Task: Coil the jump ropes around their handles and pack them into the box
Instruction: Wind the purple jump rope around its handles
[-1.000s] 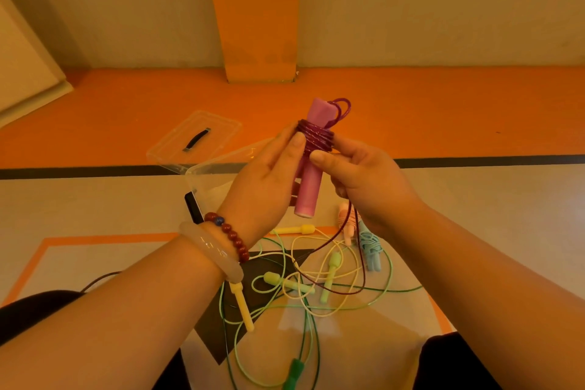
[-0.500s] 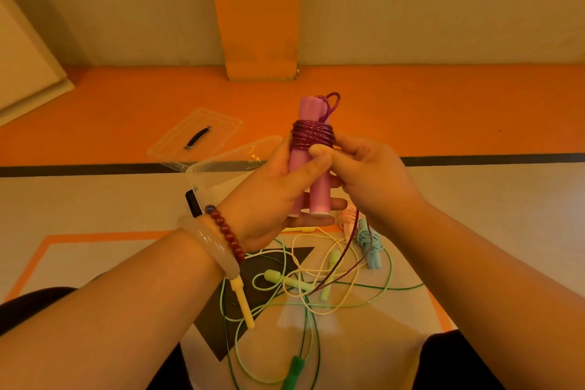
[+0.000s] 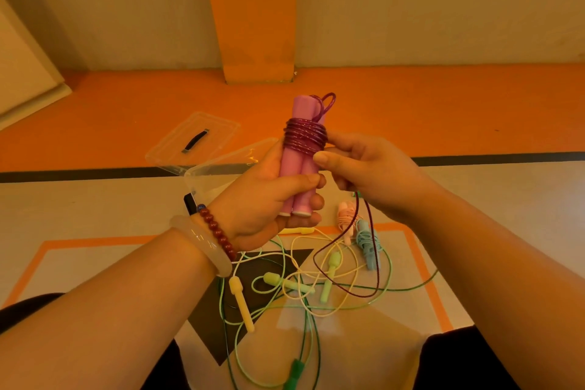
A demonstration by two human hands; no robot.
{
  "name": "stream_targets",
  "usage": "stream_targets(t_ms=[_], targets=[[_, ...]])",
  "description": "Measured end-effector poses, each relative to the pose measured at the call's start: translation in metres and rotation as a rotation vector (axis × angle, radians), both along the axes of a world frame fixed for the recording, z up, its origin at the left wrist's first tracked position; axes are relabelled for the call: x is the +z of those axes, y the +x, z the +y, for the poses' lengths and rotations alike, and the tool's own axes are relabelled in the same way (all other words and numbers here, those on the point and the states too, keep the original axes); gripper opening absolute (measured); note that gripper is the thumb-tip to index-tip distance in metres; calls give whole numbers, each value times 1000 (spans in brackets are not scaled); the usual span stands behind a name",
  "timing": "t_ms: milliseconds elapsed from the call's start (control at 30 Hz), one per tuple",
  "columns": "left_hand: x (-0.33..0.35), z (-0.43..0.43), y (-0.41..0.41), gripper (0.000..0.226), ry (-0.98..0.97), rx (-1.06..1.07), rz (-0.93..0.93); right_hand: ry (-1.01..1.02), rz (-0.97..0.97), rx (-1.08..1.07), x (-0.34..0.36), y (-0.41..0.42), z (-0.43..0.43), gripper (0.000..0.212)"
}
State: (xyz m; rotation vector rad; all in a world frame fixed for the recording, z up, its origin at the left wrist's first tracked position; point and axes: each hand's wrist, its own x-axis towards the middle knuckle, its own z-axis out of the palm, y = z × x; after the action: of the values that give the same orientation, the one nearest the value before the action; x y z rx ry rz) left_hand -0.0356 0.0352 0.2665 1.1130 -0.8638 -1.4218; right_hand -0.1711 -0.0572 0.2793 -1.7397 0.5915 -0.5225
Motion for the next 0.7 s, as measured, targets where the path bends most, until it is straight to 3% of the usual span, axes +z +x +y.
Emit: stream_targets(t_ms=[133, 267, 433, 600, 700], targets=[[3, -2, -2, 46, 46, 52, 53, -32, -13, -21, -3, 0, 0, 28], [3, -5, -8, 64, 79, 166, -19, -80, -36, -109, -5, 3, 6, 24], [1, -5, -7, 70, 55, 192, -31, -209, 96, -52, 6, -4, -3, 22], [1, -4, -7, 52, 44, 153, 87, -160, 86, -107, 0, -4, -5, 14], [5, -3, -5, 55, 62, 77, 176, -56, -9, -112, -6, 0, -2, 12]])
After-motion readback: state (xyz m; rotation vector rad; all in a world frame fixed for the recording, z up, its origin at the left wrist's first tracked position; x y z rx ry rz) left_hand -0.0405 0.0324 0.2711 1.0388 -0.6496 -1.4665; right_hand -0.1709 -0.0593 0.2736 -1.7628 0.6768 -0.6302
